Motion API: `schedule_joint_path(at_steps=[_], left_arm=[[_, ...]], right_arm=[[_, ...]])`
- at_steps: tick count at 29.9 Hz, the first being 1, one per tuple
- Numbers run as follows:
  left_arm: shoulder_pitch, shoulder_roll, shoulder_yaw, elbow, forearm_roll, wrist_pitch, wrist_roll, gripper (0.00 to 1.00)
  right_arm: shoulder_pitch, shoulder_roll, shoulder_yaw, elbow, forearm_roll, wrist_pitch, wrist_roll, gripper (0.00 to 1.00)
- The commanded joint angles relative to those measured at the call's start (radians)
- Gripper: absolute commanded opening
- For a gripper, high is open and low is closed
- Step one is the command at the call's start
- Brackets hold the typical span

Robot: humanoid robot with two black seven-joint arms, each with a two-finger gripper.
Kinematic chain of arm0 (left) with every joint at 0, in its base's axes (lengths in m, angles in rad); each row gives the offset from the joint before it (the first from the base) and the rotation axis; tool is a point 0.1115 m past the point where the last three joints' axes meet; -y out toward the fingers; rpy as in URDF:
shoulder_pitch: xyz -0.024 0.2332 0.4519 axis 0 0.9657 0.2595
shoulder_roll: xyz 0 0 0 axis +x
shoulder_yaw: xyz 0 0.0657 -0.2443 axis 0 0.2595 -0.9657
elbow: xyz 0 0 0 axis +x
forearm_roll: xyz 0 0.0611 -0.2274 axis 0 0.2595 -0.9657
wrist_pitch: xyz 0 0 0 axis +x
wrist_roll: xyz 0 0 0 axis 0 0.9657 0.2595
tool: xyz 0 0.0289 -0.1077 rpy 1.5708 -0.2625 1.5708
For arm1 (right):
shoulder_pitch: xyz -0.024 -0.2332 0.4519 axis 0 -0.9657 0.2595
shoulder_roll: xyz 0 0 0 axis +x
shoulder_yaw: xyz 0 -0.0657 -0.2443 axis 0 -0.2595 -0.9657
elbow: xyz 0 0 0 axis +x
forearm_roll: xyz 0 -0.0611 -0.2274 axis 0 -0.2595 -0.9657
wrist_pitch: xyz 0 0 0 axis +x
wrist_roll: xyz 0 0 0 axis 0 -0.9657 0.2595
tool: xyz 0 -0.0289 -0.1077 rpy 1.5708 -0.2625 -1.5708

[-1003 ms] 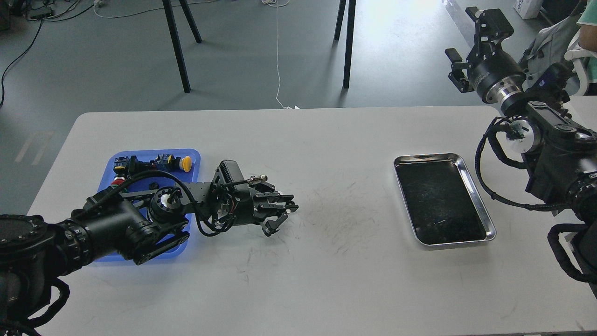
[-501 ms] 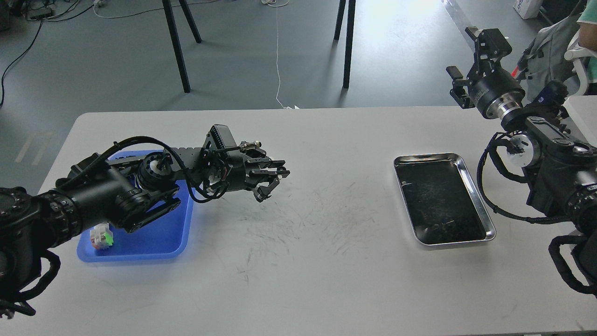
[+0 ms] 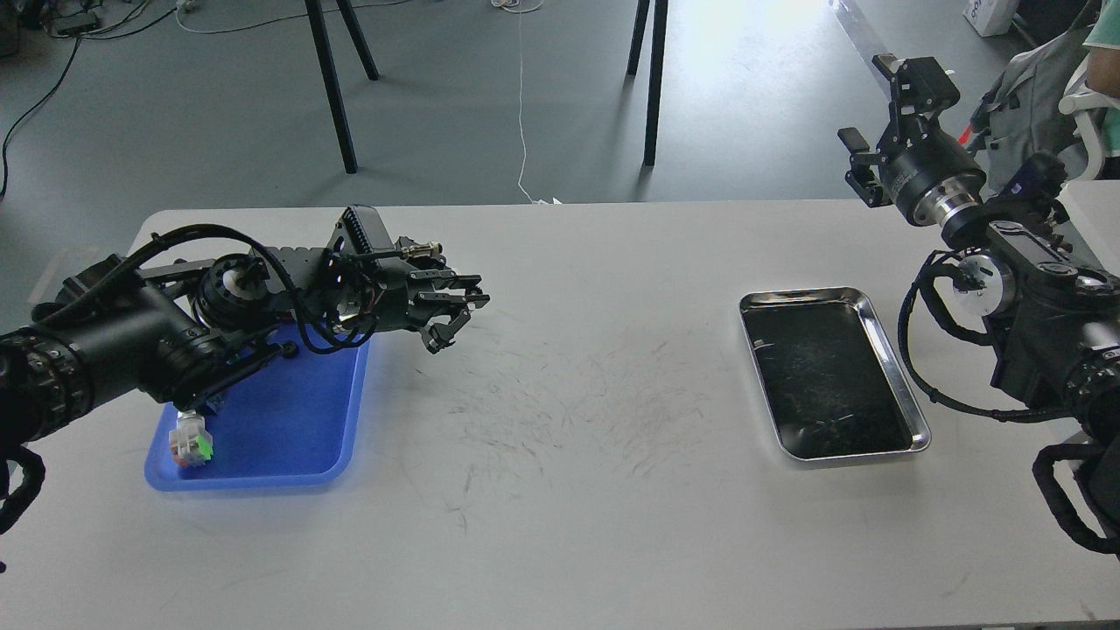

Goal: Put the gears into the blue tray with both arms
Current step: 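Carry the gear with the left gripper back over the blue tray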

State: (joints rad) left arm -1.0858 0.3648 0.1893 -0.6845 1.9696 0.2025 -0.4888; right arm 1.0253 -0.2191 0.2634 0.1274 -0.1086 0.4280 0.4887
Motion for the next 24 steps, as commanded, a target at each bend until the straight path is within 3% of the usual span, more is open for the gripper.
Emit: schedule_joint_path(at_steps=[1, 24], left_arm=[[-0.003, 0.019, 0.01, -0.001, 0.003, 0.0, 0.0, 0.17], [-0.031, 0.246, 0.116, -0.151, 0.051, -0.003, 0.0, 0.18]], right_arm=[[-0.001, 0.006, -0.015, 0.001, 0.003, -0.002, 0.0, 0.98], [-0.011, 0.007, -0.015, 0.001, 0.003, -0.002, 0.0, 0.98]])
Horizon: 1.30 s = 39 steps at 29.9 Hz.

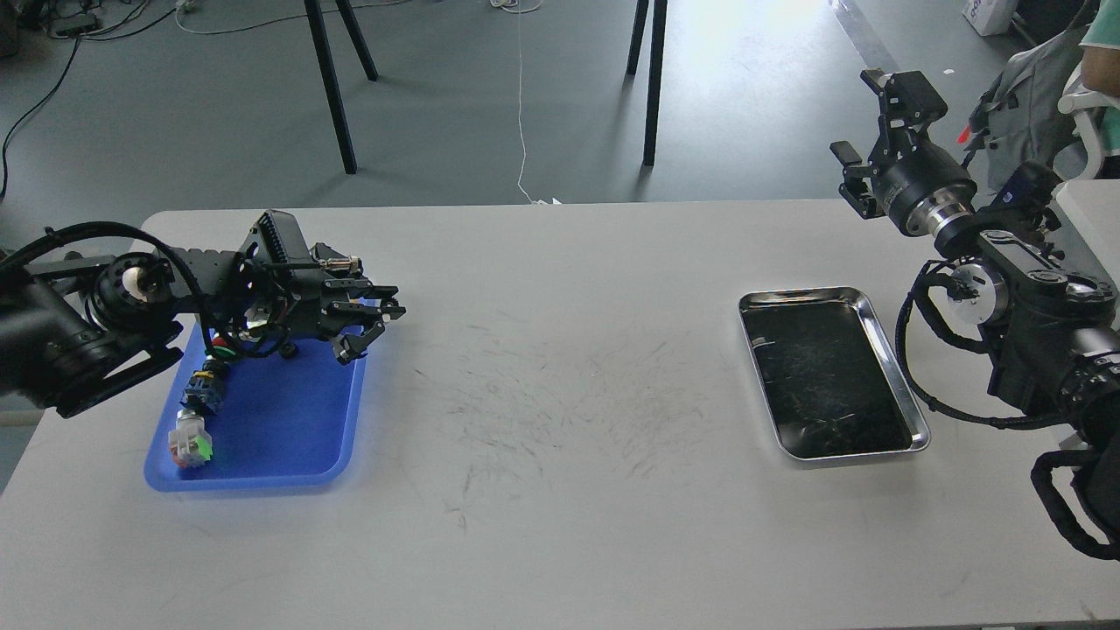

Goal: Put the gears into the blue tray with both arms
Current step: 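Carry the gear with the left gripper back over the blue tray, then lower the left gripper into the blue tray and release the gear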

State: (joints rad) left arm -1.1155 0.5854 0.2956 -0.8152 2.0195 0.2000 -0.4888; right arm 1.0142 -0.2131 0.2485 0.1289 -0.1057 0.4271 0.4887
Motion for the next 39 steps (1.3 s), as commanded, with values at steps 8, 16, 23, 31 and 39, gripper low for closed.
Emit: schedule_joint_path(at_steps=[8, 16, 23, 31, 39], left_arm=[[-0.001, 0.094, 0.042, -0.053, 0.039, -0.001, 0.0, 0.18], [0.0, 0.134, 0.065, -0.074, 0.067, 0.001, 0.0, 0.18], [0.002, 0.162, 0.094, -0.093, 0.068, 0.001, 0.0, 0.18], [0.002, 0.195, 0.128, -0.144, 0.087, 0.001, 0.0, 0.18], [0.014, 0.197, 0.152, -0.142, 0.116, 0.003, 0.0, 0.18]], right_arm=[[0.001, 0.001, 0.0, 0.0, 0.0, -0.001, 0.0, 0.98], [0.001, 0.001, 0.001, 0.0, 0.001, -0.001, 0.0, 0.98], [0.0, 0.001, 0.001, 0.0, 0.001, -0.001, 0.0, 0.98], [0.001, 0.001, 0.001, 0.0, 0.001, -0.001, 0.0, 0.98], [0.001, 0.0, 0.001, 0.0, 0.001, -0.001, 0.0, 0.98]])
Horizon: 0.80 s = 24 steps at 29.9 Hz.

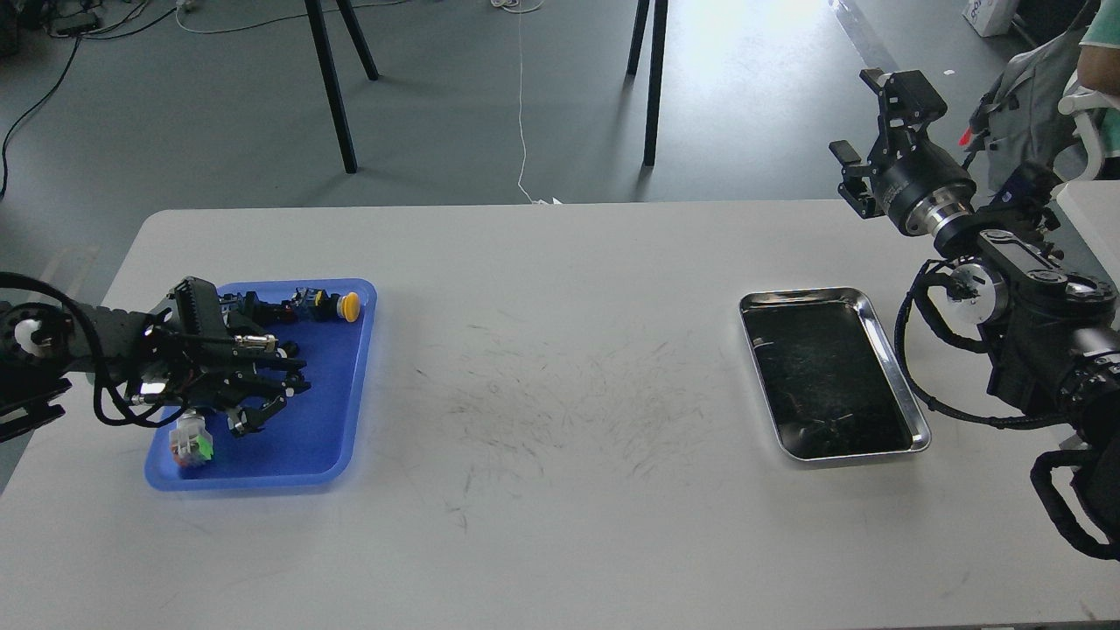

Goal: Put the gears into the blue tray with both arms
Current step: 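Lower the left gripper into the blue tray and release the gear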

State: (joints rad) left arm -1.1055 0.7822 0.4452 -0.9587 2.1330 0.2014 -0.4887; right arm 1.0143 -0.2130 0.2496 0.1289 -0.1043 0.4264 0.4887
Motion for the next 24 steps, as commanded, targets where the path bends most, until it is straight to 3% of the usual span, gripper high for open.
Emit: schedule_joint_path(at_steps=[1, 19, 24], left_arm=[[0.006, -0.001, 0.003, 0.001, 0.002, 0.001, 0.0, 0.18], [0.033, -0.004, 0.007, 0.006, 0.012, 0.0, 0.0, 0.22], [0.033, -0.003, 0.007, 0.006, 0.012, 0.0, 0.0, 0.3]], right_arm=[[0.001, -0.002, 0.0, 0.0, 0.0, 0.0, 0.0, 0.98], [0.0, -0.003, 0.0, 0.0, 0.0, 0.0, 0.0, 0.98], [-0.002, -0.003, 0.0, 0.0, 0.0, 0.0, 0.0, 0.98]])
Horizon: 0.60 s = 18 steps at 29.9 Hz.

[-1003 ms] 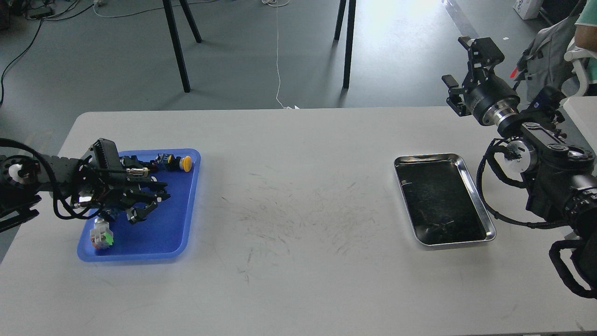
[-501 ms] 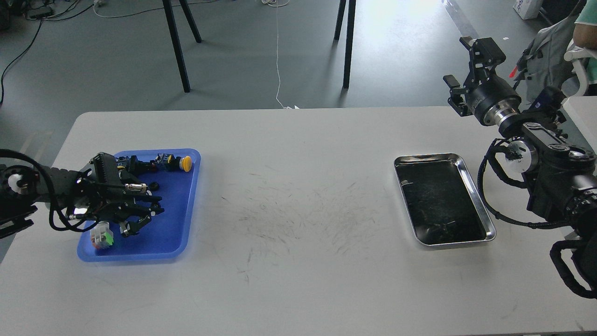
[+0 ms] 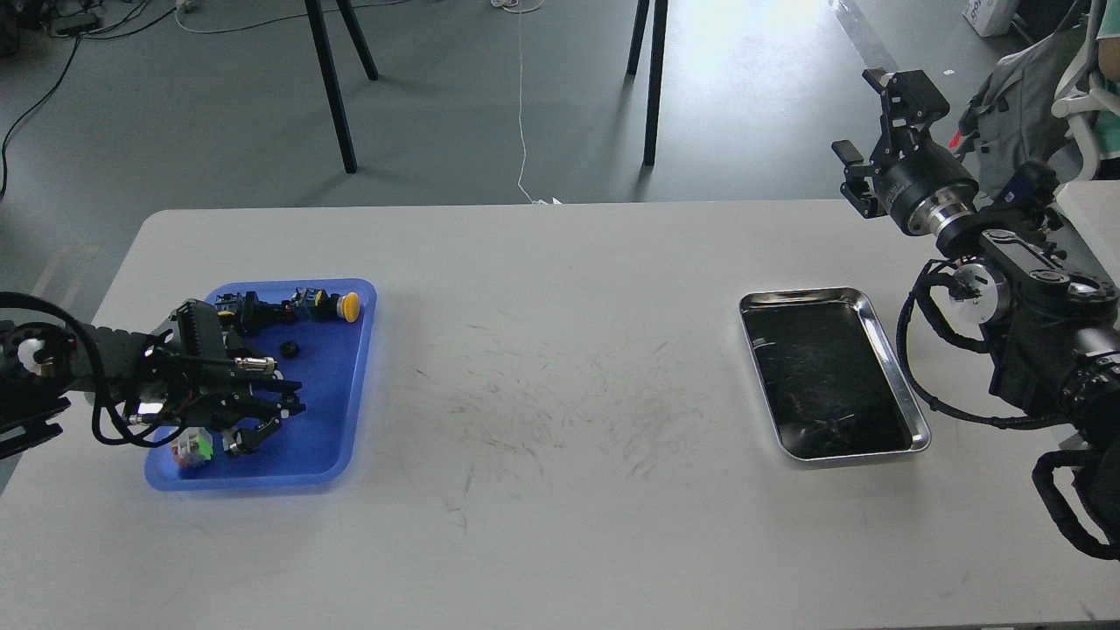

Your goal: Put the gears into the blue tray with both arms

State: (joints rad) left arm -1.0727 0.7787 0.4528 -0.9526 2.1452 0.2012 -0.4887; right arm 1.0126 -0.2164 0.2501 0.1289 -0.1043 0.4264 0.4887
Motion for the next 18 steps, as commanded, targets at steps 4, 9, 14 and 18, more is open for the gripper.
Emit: schedule_joint_path(at_steps=[4, 9, 14, 18], left_arm=[[-0.006, 0.005, 0.0, 0.0, -0.001, 0.0, 0.0, 0.41], [-0.012, 0.024, -0.005, 0.0, -0.002, 0.0, 0.0, 0.65], [-0.019, 0.027, -0.008, 0.0, -0.004, 0.0, 0.0, 0.66], [-0.072, 0.033, -0.014, -0.003, -0.015, 0.0, 0.0, 0.66]], right_arm=[[0.0, 0.0, 0.0, 0.0, 0.0, 0.0, 0.0, 0.98], [0.0, 0.0, 0.0, 0.0, 0.0, 0.0, 0.0, 0.98], [-0.002, -0.001, 0.0, 0.0, 0.0, 0.0, 0.0, 0.98], [-0.003, -0.003, -0.003, 0.0, 0.0, 0.0, 0.0, 0.98]])
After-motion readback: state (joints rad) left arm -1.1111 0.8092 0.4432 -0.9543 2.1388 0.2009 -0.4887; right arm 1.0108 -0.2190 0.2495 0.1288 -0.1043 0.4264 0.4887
